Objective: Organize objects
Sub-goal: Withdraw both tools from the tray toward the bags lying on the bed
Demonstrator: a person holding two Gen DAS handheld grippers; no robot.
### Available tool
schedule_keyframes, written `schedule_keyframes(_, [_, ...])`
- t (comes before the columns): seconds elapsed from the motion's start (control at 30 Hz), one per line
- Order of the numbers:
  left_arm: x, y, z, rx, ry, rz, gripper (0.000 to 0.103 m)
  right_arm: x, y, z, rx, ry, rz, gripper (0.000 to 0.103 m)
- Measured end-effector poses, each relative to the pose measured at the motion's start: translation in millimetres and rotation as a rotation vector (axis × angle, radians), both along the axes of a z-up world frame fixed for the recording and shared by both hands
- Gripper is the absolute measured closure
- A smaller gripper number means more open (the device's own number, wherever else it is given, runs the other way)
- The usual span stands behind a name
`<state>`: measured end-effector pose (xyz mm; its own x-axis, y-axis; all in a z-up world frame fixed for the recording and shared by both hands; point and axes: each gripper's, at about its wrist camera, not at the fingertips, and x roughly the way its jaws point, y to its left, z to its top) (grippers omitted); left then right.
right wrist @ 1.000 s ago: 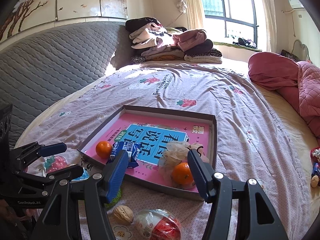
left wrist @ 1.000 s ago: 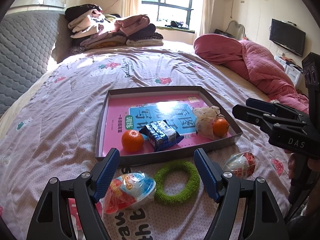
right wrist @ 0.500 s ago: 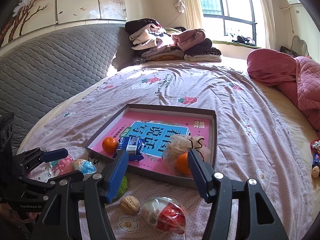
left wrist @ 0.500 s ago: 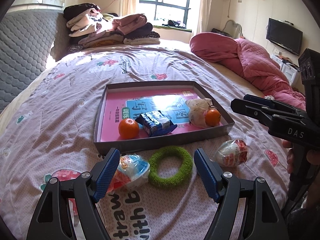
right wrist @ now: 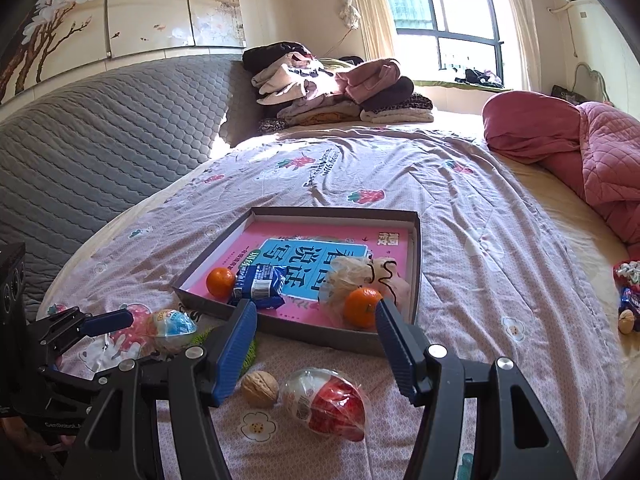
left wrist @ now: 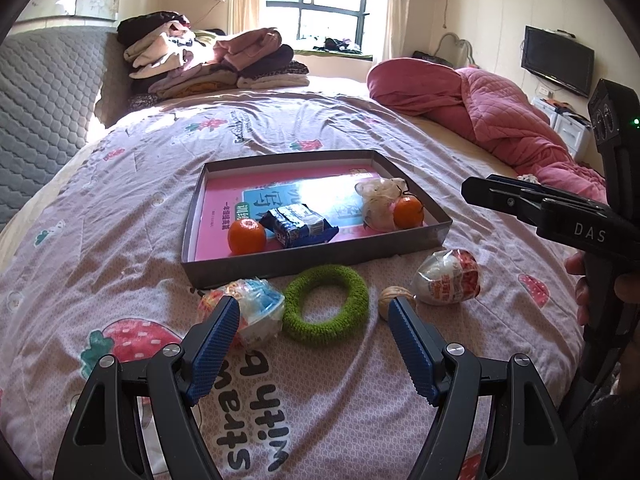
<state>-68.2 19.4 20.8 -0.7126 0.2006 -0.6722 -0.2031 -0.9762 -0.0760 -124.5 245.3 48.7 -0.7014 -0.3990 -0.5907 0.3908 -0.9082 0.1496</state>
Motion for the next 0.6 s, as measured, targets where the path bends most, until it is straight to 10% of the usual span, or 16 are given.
schedule_keyframes(0.6, [12.6,-15.0,-13.6,-0.023,-0.038,0.036,0.025,13.4,3.6,-11.1,0.024,-0.022,-0.001,0.042])
